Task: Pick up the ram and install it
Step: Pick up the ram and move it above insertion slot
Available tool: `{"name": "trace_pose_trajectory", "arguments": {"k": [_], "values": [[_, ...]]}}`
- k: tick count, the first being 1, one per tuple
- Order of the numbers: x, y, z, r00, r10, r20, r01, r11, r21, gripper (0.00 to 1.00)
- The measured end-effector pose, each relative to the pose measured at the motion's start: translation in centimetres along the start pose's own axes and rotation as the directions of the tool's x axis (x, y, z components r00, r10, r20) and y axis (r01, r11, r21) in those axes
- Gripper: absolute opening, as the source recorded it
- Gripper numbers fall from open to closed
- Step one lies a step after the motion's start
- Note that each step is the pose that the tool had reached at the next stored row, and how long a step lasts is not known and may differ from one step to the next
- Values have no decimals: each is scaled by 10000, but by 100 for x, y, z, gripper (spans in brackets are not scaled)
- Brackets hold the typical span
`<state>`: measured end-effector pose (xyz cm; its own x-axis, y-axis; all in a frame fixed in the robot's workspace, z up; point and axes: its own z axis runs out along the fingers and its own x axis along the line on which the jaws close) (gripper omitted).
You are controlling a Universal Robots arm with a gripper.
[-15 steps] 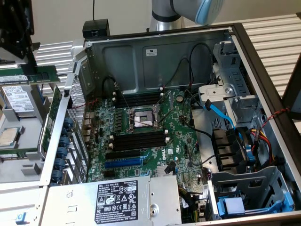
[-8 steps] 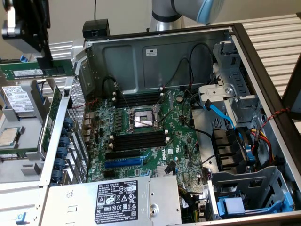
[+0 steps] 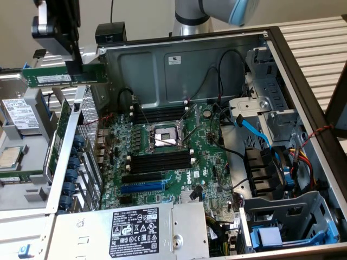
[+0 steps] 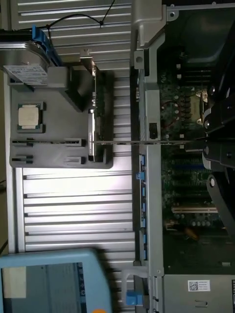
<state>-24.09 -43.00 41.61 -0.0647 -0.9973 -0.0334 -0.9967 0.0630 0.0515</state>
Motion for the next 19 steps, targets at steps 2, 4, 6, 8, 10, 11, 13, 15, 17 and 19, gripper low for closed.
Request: {"name": "trace_pose_trajectory", "arguments": {"k": [2,4,6,8,10,11,13,15,17,19], "values": [[-6,-86,-6,10000,1,-1,-1,10000,-1,12],[-12,-158,-10,10000,0,2,0,10000,17,12],[-21,-218,-12,10000,-3,9,3,10000,70,12],[-34,-275,-15,10000,-4,12,4,9999,120,12],[-48,-333,-17,10000,-8,16,7,9999,171,12],[-54,-360,-19,10000,-9,17,8,9998,191,12],[-65,-416,-21,10000,-17,17,17,9998,199,12],[-68,-437,-22,10000,-23,16,23,9998,200,12],[-68,-437,-22,10000,-24,17,24,9998,200,12],[-69,-449,-22,10000,-26,39,25,9998,199,12]]}}
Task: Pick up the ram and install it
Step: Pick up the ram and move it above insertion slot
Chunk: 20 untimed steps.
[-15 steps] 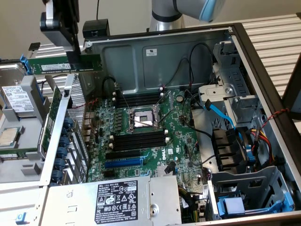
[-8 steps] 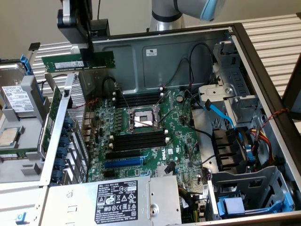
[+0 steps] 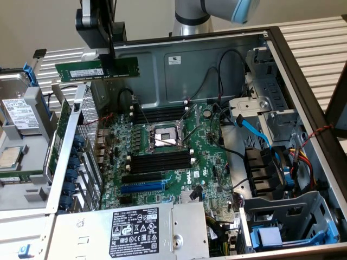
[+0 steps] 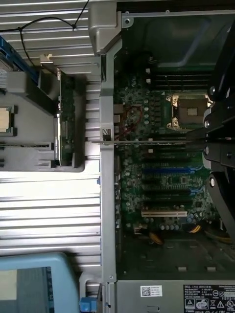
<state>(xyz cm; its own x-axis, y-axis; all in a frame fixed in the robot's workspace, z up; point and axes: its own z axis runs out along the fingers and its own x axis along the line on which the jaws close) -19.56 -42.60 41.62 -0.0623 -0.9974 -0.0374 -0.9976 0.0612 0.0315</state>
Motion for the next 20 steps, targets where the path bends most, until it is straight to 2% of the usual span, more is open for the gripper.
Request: {"name": "trace_pose_trajectory", "arguments": {"k": [2,5,15,20], "values": [[-9,-39,-1,10000,4,27,-4,10000,-2,12],[-43,-128,4,10000,4,31,-4,10000,-2,12],[-136,-445,14,10000,4,29,-4,10000,-3,12],[-207,-566,30,10000,4,24,-4,10000,-6,12]]}}
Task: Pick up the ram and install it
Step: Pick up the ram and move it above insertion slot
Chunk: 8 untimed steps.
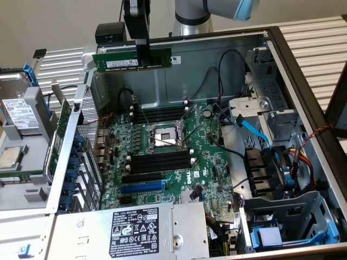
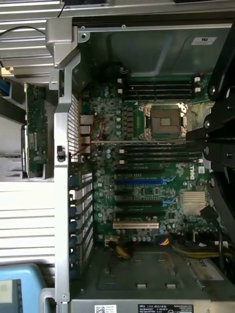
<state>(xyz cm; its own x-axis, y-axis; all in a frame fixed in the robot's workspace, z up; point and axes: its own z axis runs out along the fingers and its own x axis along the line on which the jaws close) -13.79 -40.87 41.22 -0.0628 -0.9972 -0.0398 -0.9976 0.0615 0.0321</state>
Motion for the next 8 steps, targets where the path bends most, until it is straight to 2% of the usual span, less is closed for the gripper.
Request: {"name": "trace_pose_trajectory", "arguments": {"k": [2,6,8], "values": [[-21,-36,4,10000,0,-7,0,10000,-8,12],[-80,-107,17,10000,3,-73,-3,10000,-19,12],[-111,-150,26,10000,3,-87,-3,10000,-19,12]]}}
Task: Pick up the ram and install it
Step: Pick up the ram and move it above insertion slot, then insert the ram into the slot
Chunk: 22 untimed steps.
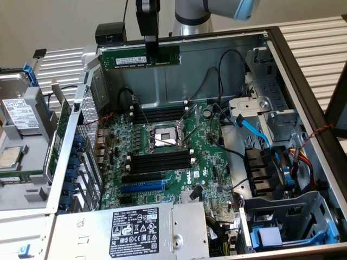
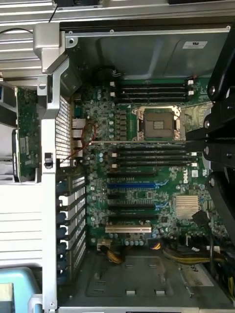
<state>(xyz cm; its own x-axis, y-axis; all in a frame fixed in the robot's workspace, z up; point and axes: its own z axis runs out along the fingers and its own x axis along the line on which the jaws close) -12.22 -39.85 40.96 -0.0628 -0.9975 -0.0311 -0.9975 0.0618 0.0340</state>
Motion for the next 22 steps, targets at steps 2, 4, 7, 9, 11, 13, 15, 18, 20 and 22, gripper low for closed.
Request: {"name": "trace_pose_trajectory", "arguments": {"k": [2,4,7,9,11,13,15,18,20,22], "values": [[-50,-38,7,10000,1,-4,-1,10000,0,12],[-97,-62,15,10000,0,-8,0,10000,0,12],[-103,-86,24,10000,-10,-5,10,10000,2,12],[-104,-101,26,10000,-11,-6,11,10000,1,12],[-104,-114,28,10000,-13,-7,13,10000,0,12],[-104,-116,30,10000,-12,-8,12,10000,0,12],[-103,-116,31,10000,-12,-9,12,10000,-1,12],[-102,-117,34,10000,-12,-8,12,10000,0,12],[-101,-117,35,10000,-12,-8,12,10000,0,12],[-101,-117,38,10000,-13,-7,13,10000,0,12]]}}
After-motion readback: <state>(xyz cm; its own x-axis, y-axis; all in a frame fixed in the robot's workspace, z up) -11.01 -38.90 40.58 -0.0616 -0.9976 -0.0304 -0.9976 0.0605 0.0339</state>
